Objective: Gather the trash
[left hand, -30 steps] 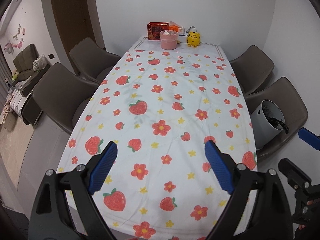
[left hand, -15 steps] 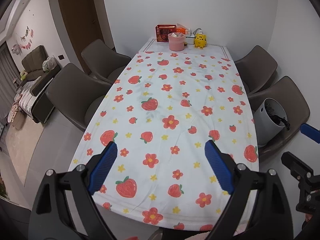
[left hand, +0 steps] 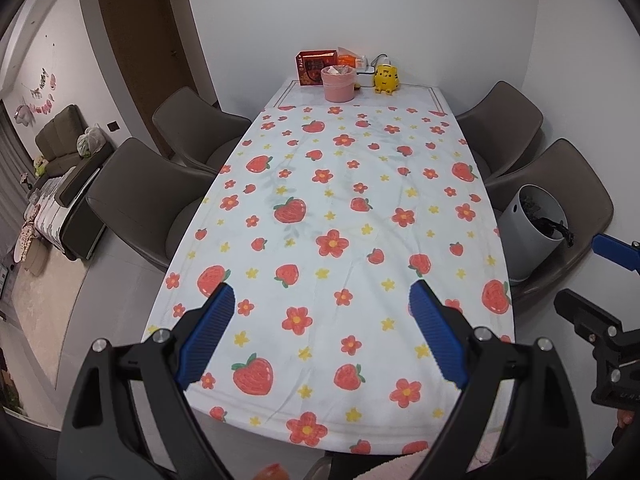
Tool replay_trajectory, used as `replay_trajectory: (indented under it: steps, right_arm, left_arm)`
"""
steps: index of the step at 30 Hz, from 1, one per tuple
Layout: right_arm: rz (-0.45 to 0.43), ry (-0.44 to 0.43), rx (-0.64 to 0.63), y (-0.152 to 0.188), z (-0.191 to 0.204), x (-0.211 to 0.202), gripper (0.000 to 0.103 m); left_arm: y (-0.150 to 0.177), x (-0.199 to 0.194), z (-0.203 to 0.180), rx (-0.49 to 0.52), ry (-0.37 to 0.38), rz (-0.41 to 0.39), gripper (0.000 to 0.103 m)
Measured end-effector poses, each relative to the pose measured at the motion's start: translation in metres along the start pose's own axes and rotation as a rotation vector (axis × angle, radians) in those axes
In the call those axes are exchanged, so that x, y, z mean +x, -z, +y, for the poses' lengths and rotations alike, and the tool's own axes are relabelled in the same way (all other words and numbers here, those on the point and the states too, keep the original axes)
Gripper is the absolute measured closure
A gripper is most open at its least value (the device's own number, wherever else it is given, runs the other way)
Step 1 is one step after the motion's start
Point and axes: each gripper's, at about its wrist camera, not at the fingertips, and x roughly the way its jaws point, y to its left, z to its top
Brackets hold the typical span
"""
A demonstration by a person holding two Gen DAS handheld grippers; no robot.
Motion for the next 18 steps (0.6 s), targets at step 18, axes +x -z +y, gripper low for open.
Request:
replay_trajectory:
  steps: [18]
  right_arm:
    - [-0.008,0.016,0.008,-0.003,-0.005,-0.004,0.021]
  left_arm:
    - [-0.001,-0.001,-0.011,0.034,0.004,0.001,0.014]
